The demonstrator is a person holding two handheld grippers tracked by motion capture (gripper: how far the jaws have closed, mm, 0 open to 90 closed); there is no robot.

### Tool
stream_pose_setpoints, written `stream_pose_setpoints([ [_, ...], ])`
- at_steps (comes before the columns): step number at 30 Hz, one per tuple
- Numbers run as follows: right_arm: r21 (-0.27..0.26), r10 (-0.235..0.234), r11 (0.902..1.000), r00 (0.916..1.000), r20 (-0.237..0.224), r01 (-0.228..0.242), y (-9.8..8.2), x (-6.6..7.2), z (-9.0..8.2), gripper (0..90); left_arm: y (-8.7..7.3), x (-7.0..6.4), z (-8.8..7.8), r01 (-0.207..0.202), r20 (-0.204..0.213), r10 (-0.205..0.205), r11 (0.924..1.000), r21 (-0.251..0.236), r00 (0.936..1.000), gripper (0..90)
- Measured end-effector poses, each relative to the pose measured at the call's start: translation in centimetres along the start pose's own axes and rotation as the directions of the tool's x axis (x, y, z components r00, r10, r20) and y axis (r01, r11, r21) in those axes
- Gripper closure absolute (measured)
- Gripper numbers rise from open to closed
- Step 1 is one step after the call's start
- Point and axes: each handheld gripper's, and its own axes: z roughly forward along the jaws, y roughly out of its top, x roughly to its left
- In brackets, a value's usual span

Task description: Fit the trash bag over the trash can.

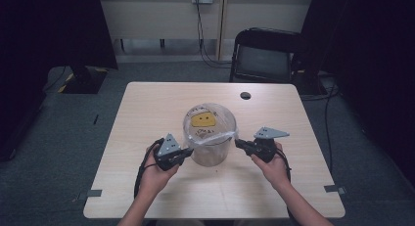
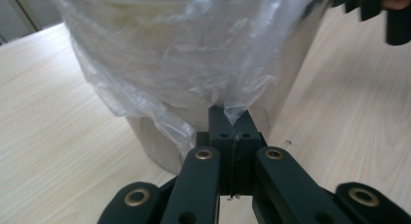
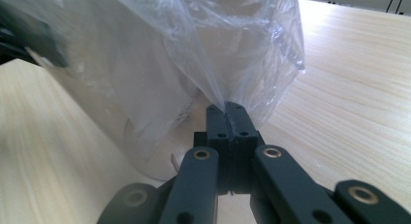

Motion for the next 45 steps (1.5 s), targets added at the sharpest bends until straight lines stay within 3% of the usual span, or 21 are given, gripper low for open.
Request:
stream_pose_setpoints([
  [2,-0.009,-0.010,0.9999,0.9999,0.004,0.010,0.0,0.2,-0.5,90.0,0.0,0.2,-0.1,0.000,-0.033,0.000,1.0000,0.008,0.9995,90.0],
  [5,-0.016,-0.021,0.9997,0.9997,-0.007,0.021,-0.1,0.5,-0.9,90.0,0.0,0.3,-0.2,0.011,-0.048,-0.010,0.9998,0.015,0.9988,90.0],
  [8,0.026,-0.079,0.9966,0.9969,0.005,0.078,-0.3,0.6,-0.4,90.0,0.4,0.2,-0.8,0.017,-0.040,-0.018,0.9995,-0.026,0.9990,89.5],
  [9,0.037,-0.085,0.9958,0.9964,0.008,0.084,-0.4,0.5,0.0,90.0,0.5,0.2,-1.1,0.039,-0.027,-0.040,0.9982,-0.046,0.9988,89.2],
  [11,0.033,-0.066,0.9973,0.9978,0.002,0.065,-0.5,0.3,0.7,90.0,0.4,0.4,-1.8,0.045,-0.024,-0.047,0.9963,-0.073,0.9986,89.2],
  [14,0.033,-0.083,0.9960,0.9965,-0.003,0.083,-0.5,0.6,1.1,89.6,0.2,0.6,-2.4,0.065,0.005,-0.065,0.9918,-0.110,0.9979,87.5],
  [18,0.041,-0.062,0.9972,0.9979,-0.018,0.062,-0.7,0.5,1.0,85.6,0.2,0.2,-2.3,0.056,0.036,-0.052,0.9926,-0.108,0.9980,87.2],
  [20,0.017,-0.049,0.9986,0.9986,-0.017,0.050,-0.6,0.5,0.4,74.8,0.3,-0.1,-2.4,0.054,0.041,-0.049,0.9917,-0.117,0.9979,79.4],
  [24,-0.029,-0.064,0.9976,0.9977,-0.023,0.063,-0.3,0.5,-1.7,60.7,1.0,-0.5,-3.3,0.074,0.042,-0.069,0.9855,-0.153,0.9968,52.3],
  [27,-0.089,-0.079,0.9931,0.9966,-0.024,0.077,0.6,0.4,-3.3,58.5,1.4,-0.5,-3.9,0.044,0.023,-0.041,0.9863,-0.159,0.9989,47.5],
  [31,-0.137,-0.097,0.9864,0.9947,-0.035,0.091,2.0,0.6,-4.3,53.7,2.1,-0.8,-4.3,0.030,0.034,-0.024,0.9833,-0.179,0.9991,49.0],
  [34,-0.112,-0.122,0.9870,0.9911,-0.053,0.115,2.7,0.7,-3.6,54.8,2.3,-0.8,-4.2,0.033,0.053,-0.023,0.9823,-0.184,0.9983,55.6],
  [36,-0.080,-0.135,0.9884,0.9881,-0.074,0.129,2.8,0.6,-3.0,72.5,2.2,-0.9,-4.2,0.045,0.082,-0.032,0.9857,-0.162,0.9961,67.4],
  [39,-0.067,-0.126,0.9907,0.9850,-0.118,0.119,2.5,0.7,-2.6,88.5,1.9,-1.2,-3.9,0.044,0.120,-0.029,0.9920,-0.118,0.9923,83.3],
  [41,-0.051,-0.138,0.9898,0.9825,-0.125,0.133,2.2,1.0,-2.4,90.0,1.7,-1.4,-3.3,0.047,0.146,-0.031,0.9932,-0.107,0.9889,88.1],
  [42,-0.044,-0.134,0.9907,0.9796,-0.150,0.129,2.1,1.1,-2.2,90.0,1.7,-1.6,-3.1,0.033,0.145,-0.019,0.9947,-0.098,0.9892,88.6],
  [45,-0.003,-0.179,0.9835,0.9714,-0.156,0.181,1.9,1.7,-1.7,90.0,1.6,-2.0,-2.6,0.018,0.148,-0.006,0.9964,-0.083,0.9890,89.0],
])
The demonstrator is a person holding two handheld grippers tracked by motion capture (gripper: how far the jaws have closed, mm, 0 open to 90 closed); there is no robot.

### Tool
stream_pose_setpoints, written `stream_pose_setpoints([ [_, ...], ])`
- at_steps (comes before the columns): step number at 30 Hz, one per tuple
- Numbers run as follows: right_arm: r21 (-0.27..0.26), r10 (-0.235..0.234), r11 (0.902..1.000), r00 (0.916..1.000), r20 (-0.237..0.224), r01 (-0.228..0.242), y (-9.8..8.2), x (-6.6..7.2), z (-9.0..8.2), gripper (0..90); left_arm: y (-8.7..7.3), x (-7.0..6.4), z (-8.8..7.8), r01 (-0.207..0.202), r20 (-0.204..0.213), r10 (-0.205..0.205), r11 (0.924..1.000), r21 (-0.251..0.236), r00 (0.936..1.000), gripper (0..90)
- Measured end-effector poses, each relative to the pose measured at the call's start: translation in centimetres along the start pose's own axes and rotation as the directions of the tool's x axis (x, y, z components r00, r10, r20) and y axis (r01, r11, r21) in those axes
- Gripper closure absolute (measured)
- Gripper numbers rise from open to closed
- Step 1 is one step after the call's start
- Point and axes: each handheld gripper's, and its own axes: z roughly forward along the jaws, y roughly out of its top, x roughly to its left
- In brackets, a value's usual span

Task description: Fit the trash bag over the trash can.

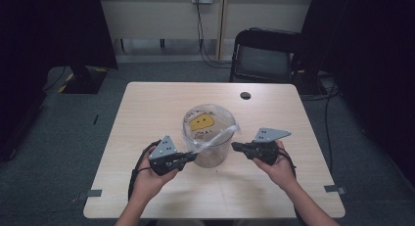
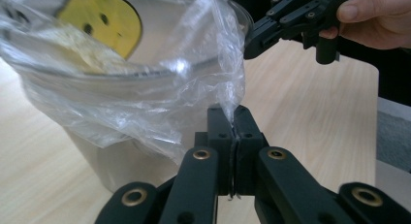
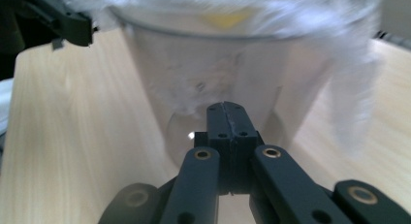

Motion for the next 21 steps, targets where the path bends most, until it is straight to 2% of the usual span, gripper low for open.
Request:
stream_pose_setpoints([
  [2,0.029,-0.008,0.9995,0.9999,-0.007,0.008,-0.2,0.3,0.6,90.0,0.0,-0.1,0.2,0.000,0.000,0.000,1.0000,-0.005,1.0000,88.7],
  [4,0.011,-0.016,0.9998,0.9999,-0.006,0.016,-0.1,0.4,0.5,90.0,0.0,0.0,0.2,-0.009,-0.003,0.009,1.0000,0.000,1.0000,88.6],
  [5,-0.025,-0.010,0.9996,0.9999,0.007,0.010,0.1,0.3,0.1,84.7,0.0,0.0,0.1,-0.005,-0.003,0.005,1.0000,-0.003,1.0000,88.5],
  [6,-0.054,-0.001,0.9985,0.9994,0.033,0.003,0.3,0.1,-0.4,73.7,0.0,0.1,0.1,-0.006,-0.009,0.006,1.0000,0.005,0.9999,88.6],
  [8,-0.068,-0.007,0.9976,0.9948,0.102,0.014,0.8,-0.4,-1.4,60.1,-0.1,0.3,0.1,-0.001,-0.018,0.001,0.9999,0.013,0.9998,88.8],
  [11,-0.071,-0.014,0.9972,0.9862,0.165,0.026,0.9,-1.7,-2.2,54.1,-0.3,0.7,0.0,0.007,-0.022,-0.007,0.9998,0.020,0.9997,89.0],
  [13,-0.062,-0.018,0.9976,0.9861,0.165,0.028,0.9,-2.6,-1.8,52.9,-0.3,0.7,0.0,0.010,-0.019,-0.010,0.9998,0.014,0.9998,88.9],
  [16,-0.055,-0.050,0.9968,0.9905,0.128,0.057,1.2,-3.4,-0.8,53.8,0.0,0.7,0.0,0.005,-0.011,-0.005,1.0000,0.001,0.9999,88.6],
  [17,-0.056,-0.066,0.9958,0.9904,0.121,0.073,1.5,-3.5,-0.6,57.9,0.1,0.7,-0.1,0.011,-0.005,-0.011,0.9999,-0.006,0.9999,88.6],
  [20,-0.057,-0.073,0.9954,0.9943,0.078,0.078,2.0,-3.4,-0.4,83.5,0.3,0.7,-0.1,0.016,0.000,-0.016,0.9992,-0.038,0.9999,88.6],
  [21,-0.053,-0.073,0.9957,0.9951,0.066,0.076,2.0,-3.3,-0.4,88.0,0.4,0.6,-0.2,0.016,-0.003,-0.016,0.9987,-0.049,0.9999,88.6],
])
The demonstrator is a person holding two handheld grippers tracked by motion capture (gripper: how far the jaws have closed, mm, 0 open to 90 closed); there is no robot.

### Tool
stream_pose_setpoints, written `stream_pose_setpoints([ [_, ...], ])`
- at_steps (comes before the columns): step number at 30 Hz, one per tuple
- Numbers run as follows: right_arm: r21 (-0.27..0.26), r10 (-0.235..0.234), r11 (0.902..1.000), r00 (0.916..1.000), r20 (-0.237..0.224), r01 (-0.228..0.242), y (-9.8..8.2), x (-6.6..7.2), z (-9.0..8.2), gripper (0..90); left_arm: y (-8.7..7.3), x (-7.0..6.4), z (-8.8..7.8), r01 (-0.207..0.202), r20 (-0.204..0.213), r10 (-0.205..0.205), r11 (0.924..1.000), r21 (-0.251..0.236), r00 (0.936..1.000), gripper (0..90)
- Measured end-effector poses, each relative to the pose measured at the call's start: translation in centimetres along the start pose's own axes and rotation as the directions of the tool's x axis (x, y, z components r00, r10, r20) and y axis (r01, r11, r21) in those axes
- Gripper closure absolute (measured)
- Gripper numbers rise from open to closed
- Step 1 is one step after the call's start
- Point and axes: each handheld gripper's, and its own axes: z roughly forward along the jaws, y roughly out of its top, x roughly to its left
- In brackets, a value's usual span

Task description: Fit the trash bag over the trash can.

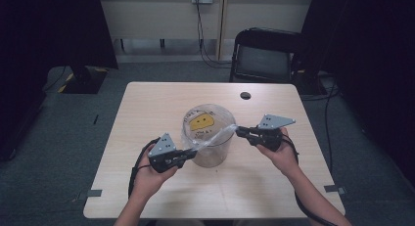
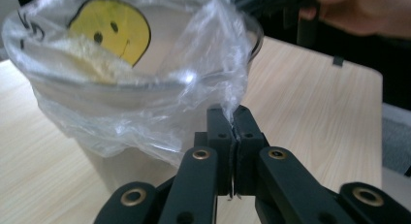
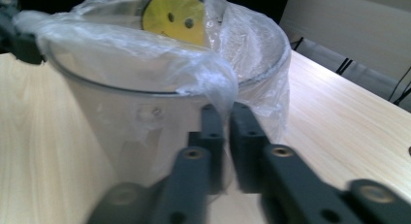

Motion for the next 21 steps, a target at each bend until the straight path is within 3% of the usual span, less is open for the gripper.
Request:
stream_pose_setpoints([
  [3,-0.030,0.002,0.9995,0.9998,-0.021,-0.003,-0.4,0.7,-0.7,90.0,0.1,-0.5,0.0,-0.017,0.007,0.017,0.9991,-0.040,0.9998,88.2],
  [5,-0.011,-0.013,0.9999,0.9995,-0.030,0.013,-1.2,1.1,-0.7,90.0,-0.3,-0.8,0.5,-0.029,0.025,0.030,0.9986,-0.044,0.9992,89.0],
  [6,0.000,-0.012,0.9999,0.9993,-0.036,0.012,-1.7,1.3,-0.5,90.0,-0.6,-0.8,0.8,-0.025,0.039,0.026,0.9995,-0.021,0.9989,89.0],
  [9,0.005,-0.002,1.0000,0.9995,-0.031,0.002,-2.4,1.4,0.4,90.0,-1.2,-0.9,1.7,-0.051,0.020,0.050,0.9972,0.054,0.9985,89.3],
  [13,0.008,-0.006,0.9999,0.9999,-0.012,0.007,-2.4,1.2,1.0,90.0,-1.1,-1.2,2.5,-0.072,0.010,0.072,0.9927,0.096,0.9974,89.8],
  [15,0.010,-0.015,0.9998,0.9999,-0.002,0.015,-2.3,1.2,1.0,90.0,-1.2,-1.2,2.6,-0.076,0.006,0.076,0.9926,0.095,0.9971,89.9],
  [16,0.015,-0.023,0.9996,0.9997,-0.002,0.023,-2.1,1.4,0.8,90.0,-1.3,-1.1,2.7,-0.078,-0.005,0.080,0.9896,0.121,0.9968,90.0],
  [18,0.012,-0.028,0.9995,0.9996,0.001,0.028,-2.0,1.6,0.7,90.0,-1.4,-1.1,2.7,-0.076,-0.017,0.079,0.9885,0.131,0.9968,90.0],
  [19,-0.005,-0.028,0.9996,0.9995,-0.016,0.028,-1.8,2.2,0.1,90.0,-1.8,-0.7,3.0,-0.055,-0.039,0.062,0.9845,0.166,0.9973,90.0],
  [21,0.003,-0.050,0.9987,0.9981,-0.037,0.050,-1.9,2.7,-0.1,90.0,-2.1,-0.5,3.3,-0.028,-0.044,0.036,0.9859,0.165,0.9984,90.0],
])
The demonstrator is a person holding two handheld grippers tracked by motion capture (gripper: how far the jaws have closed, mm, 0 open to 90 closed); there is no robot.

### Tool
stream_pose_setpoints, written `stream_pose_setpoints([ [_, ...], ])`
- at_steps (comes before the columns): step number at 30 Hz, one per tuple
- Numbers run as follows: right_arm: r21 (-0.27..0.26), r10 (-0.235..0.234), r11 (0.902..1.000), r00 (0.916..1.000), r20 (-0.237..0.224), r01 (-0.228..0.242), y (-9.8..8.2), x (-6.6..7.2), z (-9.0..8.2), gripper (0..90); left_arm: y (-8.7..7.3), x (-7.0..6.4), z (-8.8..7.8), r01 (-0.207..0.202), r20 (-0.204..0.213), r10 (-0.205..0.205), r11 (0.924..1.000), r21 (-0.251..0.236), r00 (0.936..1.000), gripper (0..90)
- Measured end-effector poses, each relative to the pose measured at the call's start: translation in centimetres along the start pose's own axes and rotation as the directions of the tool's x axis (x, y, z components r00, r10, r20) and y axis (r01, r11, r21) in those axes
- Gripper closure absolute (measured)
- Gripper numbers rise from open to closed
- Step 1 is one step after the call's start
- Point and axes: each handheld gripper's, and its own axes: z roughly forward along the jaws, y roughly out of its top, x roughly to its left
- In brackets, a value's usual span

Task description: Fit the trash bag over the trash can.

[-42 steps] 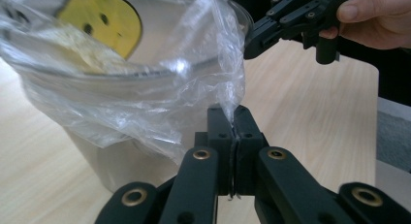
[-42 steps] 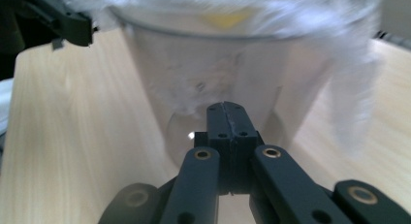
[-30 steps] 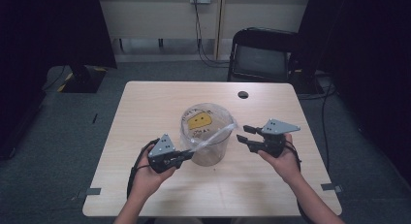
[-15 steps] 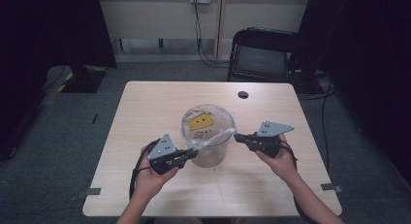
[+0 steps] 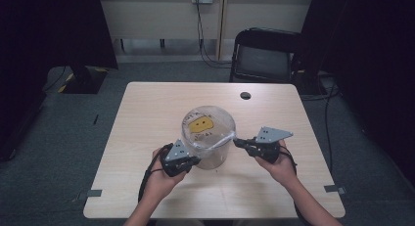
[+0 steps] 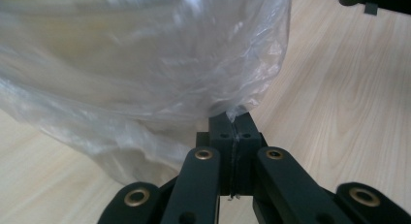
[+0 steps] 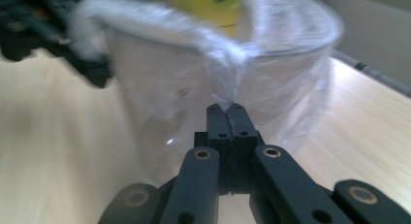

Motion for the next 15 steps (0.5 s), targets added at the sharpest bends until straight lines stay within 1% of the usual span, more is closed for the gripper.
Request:
stream_pose_setpoints([
  [1,0.018,-0.016,0.9997,0.9998,-0.015,0.017,-0.1,0.3,0.1,90.0,0.1,0.0,-0.1,-0.007,-0.013,0.008,1.0000,0.005,0.9999,90.0],
  [2,0.039,-0.037,0.9985,0.9992,-0.017,0.038,-0.2,0.6,0.4,90.0,0.2,-0.1,-0.2,-0.008,-0.020,0.008,0.9999,-0.006,0.9998,90.0],
  [3,0.048,-0.042,0.9979,0.9988,-0.025,0.043,-0.4,0.7,0.8,90.0,0.4,-0.2,-0.6,-0.013,-0.013,0.012,0.9995,-0.030,0.9998,90.0],
  [4,0.058,-0.040,0.9974,0.9989,-0.026,0.041,-0.7,0.6,1.2,90.0,0.5,-0.3,-0.9,-0.020,-0.011,0.020,0.9992,-0.035,0.9998,89.8],
  [5,0.057,-0.037,0.9977,0.9990,-0.023,0.039,-0.8,0.5,1.4,90.0,0.5,-0.3,-1.2,-0.020,0.006,0.020,0.9987,-0.048,0.9998,89.8],
  [6,0.049,-0.027,0.9984,0.9994,-0.019,0.028,-0.9,0.3,1.6,90.0,0.4,-0.2,-1.3,-0.004,0.034,0.006,0.9979,-0.065,0.9994,89.8],
  [7,0.044,-0.019,0.9988,0.9997,-0.013,0.020,-0.9,0.0,1.7,90.0,0.2,0.0,-1.3,0.007,0.035,-0.005,0.9986,-0.053,0.9994,89.9],
  [8,0.045,-0.012,0.9989,0.9999,-0.007,0.012,-1.0,-0.2,1.8,90.0,-0.2,0.2,-1.2,-0.003,0.018,0.003,0.9999,-0.016,0.9998,89.9],
  [9,0.041,-0.003,0.9992,1.0000,-0.007,0.003,-1.0,-0.4,1.8,90.0,-0.5,0.4,-0.9,0.015,0.019,-0.015,0.9999,0.001,0.9997,90.0],
  [10,0.041,-0.003,0.9992,1.0000,-0.007,0.003,-1.0,-0.4,1.8,90.0,-0.5,0.4,-0.9,0.015,0.019,-0.015,0.9999,0.001,0.9997,90.0],
  [11,0.063,-0.038,0.9973,0.9993,0.005,0.038,-0.9,-0.3,1.7,90.0,-1.0,0.9,-0.5,0.019,-0.052,-0.014,0.9946,0.102,0.9985,90.0],
  [12,0.069,-0.047,0.9965,0.9989,0.003,0.047,-0.9,-0.2,1.7,90.0,-1.0,0.9,-0.5,0.019,-0.052,-0.014,0.9946,0.102,0.9985,90.0],
  [13,0.075,-0.056,0.9956,0.9984,0.006,0.056,-0.9,-0.2,1.6,90.0,-1.3,1.1,-0.4,0.055,-0.041,-0.050,0.9922,0.112,0.9979,90.0],
  [14,0.079,-0.057,0.9953,0.9983,0.013,0.056,-1.0,-0.2,1.5,90.0,-1.3,1.1,-0.5,0.053,-0.050,-0.048,0.9936,0.099,0.9976,90.0],
  [15,0.072,-0.036,0.9968,0.9992,0.014,0.035,-1.1,-0.3,1.4,89.8,-1.1,1.0,-0.7,0.024,-0.052,-0.019,0.9961,0.085,0.9985,89.6],
])
